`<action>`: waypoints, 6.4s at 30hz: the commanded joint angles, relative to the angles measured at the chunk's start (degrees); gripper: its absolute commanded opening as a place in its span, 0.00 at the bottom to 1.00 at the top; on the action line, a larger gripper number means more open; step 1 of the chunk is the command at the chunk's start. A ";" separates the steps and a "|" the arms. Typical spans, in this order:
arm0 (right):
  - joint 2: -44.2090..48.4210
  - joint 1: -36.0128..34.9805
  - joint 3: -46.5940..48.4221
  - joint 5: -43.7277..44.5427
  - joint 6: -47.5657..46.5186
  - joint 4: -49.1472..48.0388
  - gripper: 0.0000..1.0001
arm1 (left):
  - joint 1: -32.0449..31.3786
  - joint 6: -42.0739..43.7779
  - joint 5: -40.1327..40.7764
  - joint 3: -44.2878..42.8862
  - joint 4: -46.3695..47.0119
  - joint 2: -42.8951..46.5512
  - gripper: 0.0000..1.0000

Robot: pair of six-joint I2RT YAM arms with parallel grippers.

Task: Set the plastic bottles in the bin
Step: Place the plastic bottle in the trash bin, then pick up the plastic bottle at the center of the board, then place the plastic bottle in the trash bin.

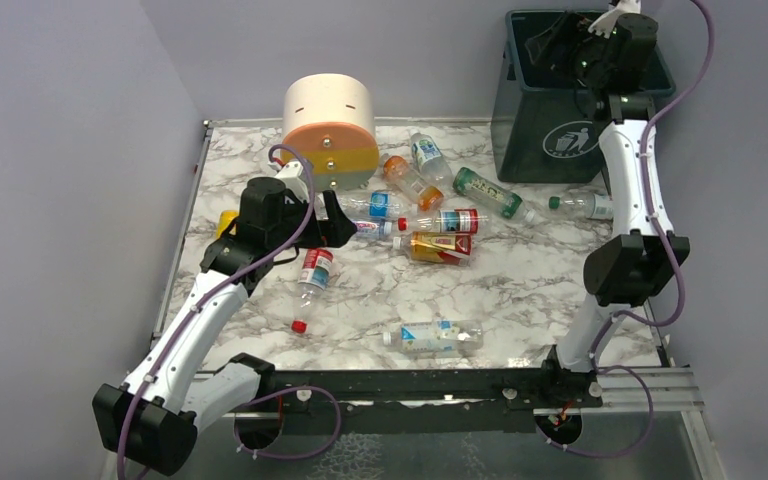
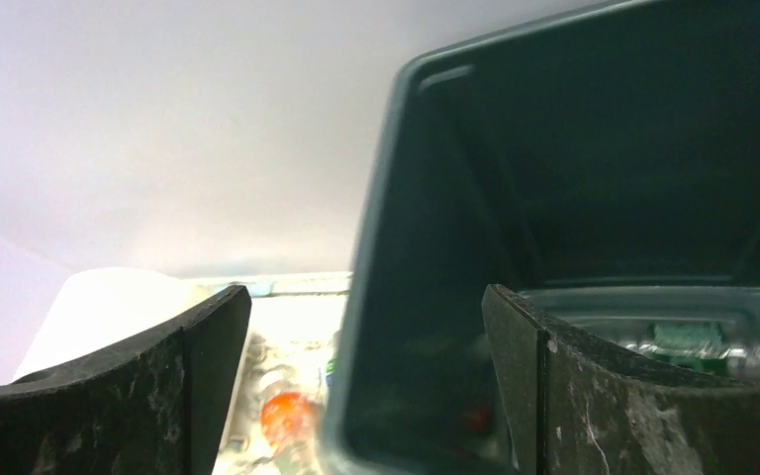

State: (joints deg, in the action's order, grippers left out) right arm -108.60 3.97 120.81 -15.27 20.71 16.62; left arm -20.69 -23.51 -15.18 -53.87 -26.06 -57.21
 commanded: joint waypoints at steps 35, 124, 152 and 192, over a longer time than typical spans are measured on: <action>20.13 -23.57 -53.50 -1.46 -14.32 8.25 0.93 | -0.04 -3.19 -4.95 4.54 7.81 -2.12 0.99; 22.76 -44.77 -41.86 23.90 -10.56 18.13 0.52 | -0.19 -4.62 -6.89 11.58 14.84 -3.52 0.99; 2.58 -7.87 8.85 5.26 -4.94 11.35 0.55 | -0.41 -5.86 -9.48 14.62 15.29 -1.15 0.99; 15.06 -1.77 -6.64 -7.34 1.35 9.37 0.93 | -0.98 -2.28 -11.18 7.46 8.19 -1.59 0.99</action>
State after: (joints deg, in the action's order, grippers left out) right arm -103.96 1.98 121.99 -16.49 19.51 26.74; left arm -21.50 -27.81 -24.25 -43.68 -15.62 -59.33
